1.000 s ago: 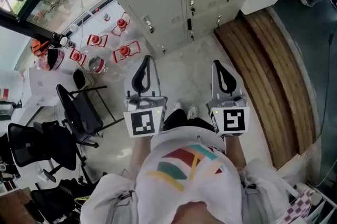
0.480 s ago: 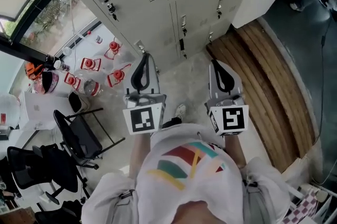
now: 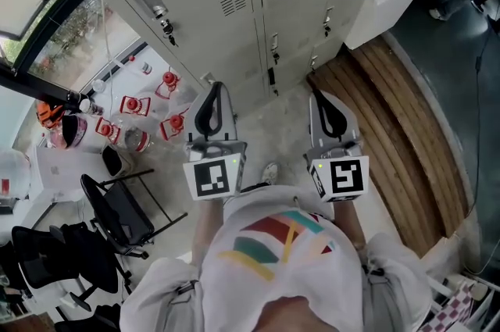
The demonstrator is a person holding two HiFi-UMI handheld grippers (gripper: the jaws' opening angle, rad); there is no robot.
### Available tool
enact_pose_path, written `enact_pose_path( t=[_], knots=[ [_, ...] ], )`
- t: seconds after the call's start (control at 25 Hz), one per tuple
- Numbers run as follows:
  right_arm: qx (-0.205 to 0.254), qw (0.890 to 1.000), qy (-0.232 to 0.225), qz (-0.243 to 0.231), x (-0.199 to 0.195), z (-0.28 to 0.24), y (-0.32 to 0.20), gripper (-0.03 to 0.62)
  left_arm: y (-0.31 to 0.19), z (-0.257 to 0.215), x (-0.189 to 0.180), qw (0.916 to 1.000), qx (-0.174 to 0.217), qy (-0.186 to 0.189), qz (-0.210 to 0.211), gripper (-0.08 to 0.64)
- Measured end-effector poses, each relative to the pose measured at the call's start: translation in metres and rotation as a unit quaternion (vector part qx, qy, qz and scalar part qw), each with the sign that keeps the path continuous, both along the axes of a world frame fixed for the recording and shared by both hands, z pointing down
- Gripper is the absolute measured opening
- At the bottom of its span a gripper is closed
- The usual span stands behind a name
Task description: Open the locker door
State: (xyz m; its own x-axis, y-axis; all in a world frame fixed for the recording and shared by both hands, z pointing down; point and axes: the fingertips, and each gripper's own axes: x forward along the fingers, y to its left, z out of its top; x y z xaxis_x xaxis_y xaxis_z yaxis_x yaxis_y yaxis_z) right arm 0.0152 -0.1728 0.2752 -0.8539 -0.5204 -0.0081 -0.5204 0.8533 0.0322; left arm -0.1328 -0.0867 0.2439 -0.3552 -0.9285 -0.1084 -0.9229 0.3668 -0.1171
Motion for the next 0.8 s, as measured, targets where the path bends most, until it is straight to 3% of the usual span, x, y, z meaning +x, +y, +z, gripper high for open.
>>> enact_pose_path(
  t=[0.32, 0.4, 0.52, 0.8],
  knots=[
    [-0.009, 0.996, 0.015, -0.085, -0.034, 0.005, 0.012, 0.016, 0.011, 0.011, -0.016, 0.9997, -0.009, 0.014, -0.017, 0.017],
    [-0.03, 0.993, 0.017, -0.109, -0.049, 0.012, 0.015, 0.062, 0.018, 0.015, -0.021, 0.9994, -0.012, 0.018, -0.028, 0.017],
    [-0.041, 0.987, 0.032, -0.152, -0.077, 0.024, 0.022, 0.145, 0.032, 0.024, -0.03, 0.9983, -0.019, 0.022, -0.05, 0.017],
    [-0.024, 0.969, 0.067, -0.235, -0.165, 0.064, 0.042, 0.158, 0.069, 0.051, -0.055, 0.995, -0.037, 0.036, -0.085, 0.017]
  ],
)
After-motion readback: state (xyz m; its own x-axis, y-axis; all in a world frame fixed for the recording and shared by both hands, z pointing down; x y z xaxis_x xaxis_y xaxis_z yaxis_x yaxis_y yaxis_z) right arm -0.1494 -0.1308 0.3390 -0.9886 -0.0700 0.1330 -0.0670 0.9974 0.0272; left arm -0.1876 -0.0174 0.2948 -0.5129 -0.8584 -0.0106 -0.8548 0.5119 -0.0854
